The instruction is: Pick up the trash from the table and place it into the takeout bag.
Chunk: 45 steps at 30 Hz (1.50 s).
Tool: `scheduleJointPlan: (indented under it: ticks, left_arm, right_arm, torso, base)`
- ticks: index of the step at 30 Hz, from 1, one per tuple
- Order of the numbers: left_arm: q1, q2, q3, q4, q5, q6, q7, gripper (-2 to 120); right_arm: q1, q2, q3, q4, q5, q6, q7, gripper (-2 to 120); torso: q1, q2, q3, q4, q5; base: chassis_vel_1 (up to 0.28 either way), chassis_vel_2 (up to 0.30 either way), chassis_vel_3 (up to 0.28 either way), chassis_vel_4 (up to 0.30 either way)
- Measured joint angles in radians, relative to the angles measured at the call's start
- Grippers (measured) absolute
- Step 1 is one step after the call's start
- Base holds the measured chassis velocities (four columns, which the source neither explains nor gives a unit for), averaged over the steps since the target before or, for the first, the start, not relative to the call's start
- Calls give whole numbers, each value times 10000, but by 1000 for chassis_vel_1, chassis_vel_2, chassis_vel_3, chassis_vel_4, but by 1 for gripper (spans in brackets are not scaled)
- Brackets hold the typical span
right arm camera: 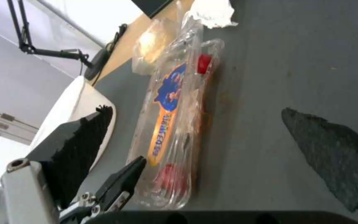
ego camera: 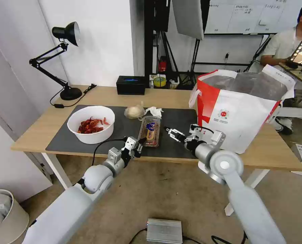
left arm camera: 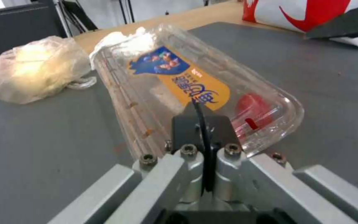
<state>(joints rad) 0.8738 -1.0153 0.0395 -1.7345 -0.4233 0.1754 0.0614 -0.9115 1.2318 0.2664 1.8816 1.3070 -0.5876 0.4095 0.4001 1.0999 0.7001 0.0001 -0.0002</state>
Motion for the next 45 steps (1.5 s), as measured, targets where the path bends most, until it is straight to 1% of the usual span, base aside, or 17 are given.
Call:
scheduleJointPlan:
  ticks: [22,37,45]
  left_arm:
    - [155,84,-138,-234,-96,0,-24,0]
    - [99,7,-118,-145,-188,-17,-30,0]
    - [-39,114,-89,-102,-303,-21,-29,0]
  right_arm:
    - [930,843,-709,-890,-118,-116,665,100]
    - [1476,1261,-1024,-1672,-422,-124,693,100]
    - [1933,1512,-1208,-2155,-556,-145,708,100]
  torso:
    - [0,0,0,0,1]
    - [0,2,-1,0,1]
    - [0,1,-1,-1,0]
  base:
    - [0,0,0,0]
    - [0,0,0,0]
    - [0,0,0,0]
